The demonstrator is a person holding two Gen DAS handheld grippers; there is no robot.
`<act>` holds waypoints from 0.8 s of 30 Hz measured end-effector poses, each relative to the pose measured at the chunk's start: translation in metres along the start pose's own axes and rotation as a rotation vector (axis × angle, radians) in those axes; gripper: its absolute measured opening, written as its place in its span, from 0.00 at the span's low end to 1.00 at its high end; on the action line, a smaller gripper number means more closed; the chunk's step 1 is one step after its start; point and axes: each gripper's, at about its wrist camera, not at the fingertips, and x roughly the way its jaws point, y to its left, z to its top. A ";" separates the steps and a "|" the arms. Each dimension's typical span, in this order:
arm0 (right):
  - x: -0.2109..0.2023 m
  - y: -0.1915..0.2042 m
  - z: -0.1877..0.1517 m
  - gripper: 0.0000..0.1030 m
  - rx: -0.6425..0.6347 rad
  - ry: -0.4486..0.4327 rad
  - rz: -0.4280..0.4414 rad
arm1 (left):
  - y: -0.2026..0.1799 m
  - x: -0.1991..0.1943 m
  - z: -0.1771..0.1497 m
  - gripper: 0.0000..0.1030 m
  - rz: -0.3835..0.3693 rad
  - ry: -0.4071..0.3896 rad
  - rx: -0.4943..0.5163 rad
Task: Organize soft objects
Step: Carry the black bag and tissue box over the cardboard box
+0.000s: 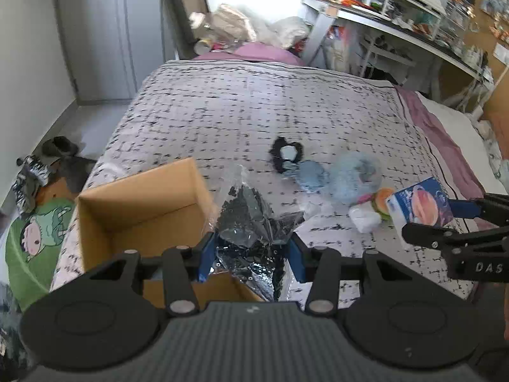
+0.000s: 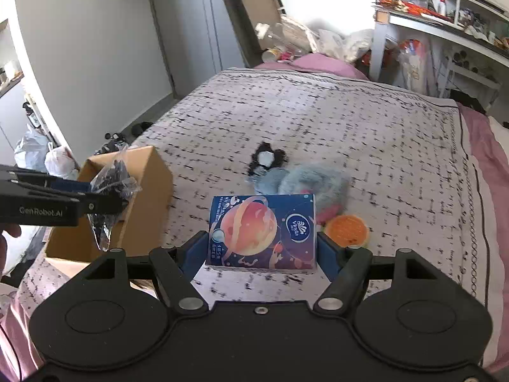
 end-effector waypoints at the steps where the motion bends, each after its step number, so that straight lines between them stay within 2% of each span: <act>1: 0.001 0.004 0.001 0.68 -0.012 -0.001 0.001 | 0.004 -0.001 -0.002 0.45 0.003 -0.001 -0.008; 12: 0.011 0.046 0.012 0.68 -0.104 -0.004 0.005 | 0.053 -0.003 -0.031 0.45 0.046 0.012 -0.066; 24: 0.023 0.093 0.030 0.68 -0.117 -0.007 0.060 | 0.083 0.010 -0.053 0.46 0.071 0.047 -0.118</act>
